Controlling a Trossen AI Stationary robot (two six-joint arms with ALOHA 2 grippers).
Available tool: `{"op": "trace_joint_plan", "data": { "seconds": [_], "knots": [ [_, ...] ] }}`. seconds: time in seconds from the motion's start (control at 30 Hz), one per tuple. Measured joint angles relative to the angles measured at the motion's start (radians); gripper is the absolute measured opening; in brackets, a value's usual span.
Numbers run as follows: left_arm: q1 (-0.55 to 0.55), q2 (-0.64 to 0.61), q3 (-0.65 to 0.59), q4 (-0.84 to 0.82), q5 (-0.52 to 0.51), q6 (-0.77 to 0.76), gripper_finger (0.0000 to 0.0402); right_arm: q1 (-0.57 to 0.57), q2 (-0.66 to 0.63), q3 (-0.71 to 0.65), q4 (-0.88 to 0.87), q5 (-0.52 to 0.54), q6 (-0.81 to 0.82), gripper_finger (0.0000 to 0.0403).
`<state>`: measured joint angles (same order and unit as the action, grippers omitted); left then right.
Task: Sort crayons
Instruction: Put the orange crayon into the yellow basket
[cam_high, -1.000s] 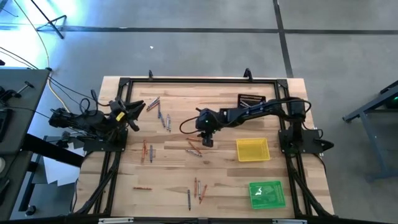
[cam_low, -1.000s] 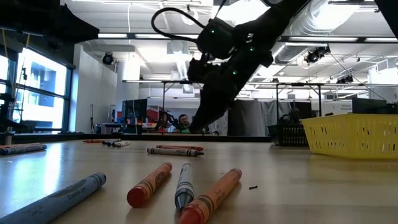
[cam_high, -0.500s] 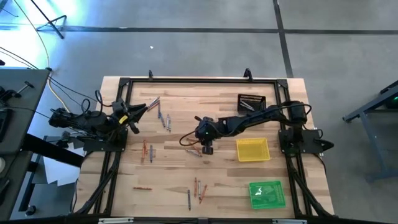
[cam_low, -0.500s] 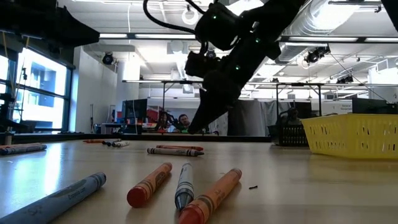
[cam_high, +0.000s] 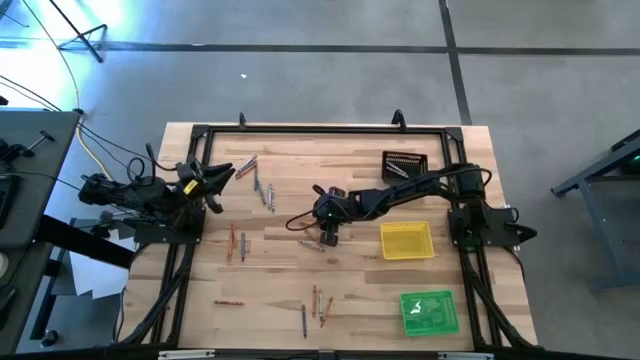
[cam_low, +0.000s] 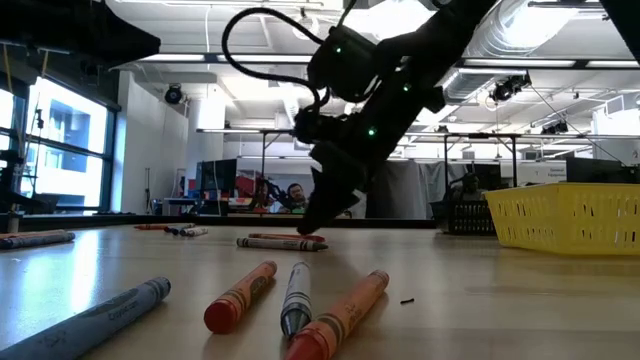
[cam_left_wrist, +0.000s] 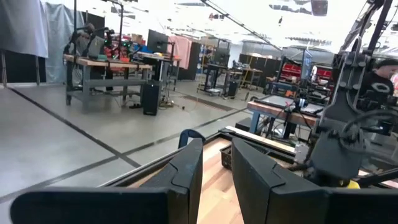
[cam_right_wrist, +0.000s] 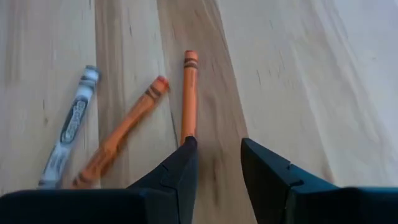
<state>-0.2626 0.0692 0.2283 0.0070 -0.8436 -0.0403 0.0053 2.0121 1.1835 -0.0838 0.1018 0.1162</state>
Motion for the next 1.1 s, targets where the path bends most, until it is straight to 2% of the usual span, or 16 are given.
{"op": "trace_joint_plan", "data": {
  "seconds": [0.57, 1.1],
  "knots": [
    [0.000, 0.000, 0.000, -0.001, 0.000, 0.002, 0.0074, -0.013, 0.011, 0.000, 0.017, -0.012, 0.007, 0.0117],
    [0.000, 0.000, 0.000, -0.001, 0.000, 0.008, 0.0074, 0.001, 0.011, 0.000, 0.125, -0.034, 0.067, 0.0117]
  ]
}}
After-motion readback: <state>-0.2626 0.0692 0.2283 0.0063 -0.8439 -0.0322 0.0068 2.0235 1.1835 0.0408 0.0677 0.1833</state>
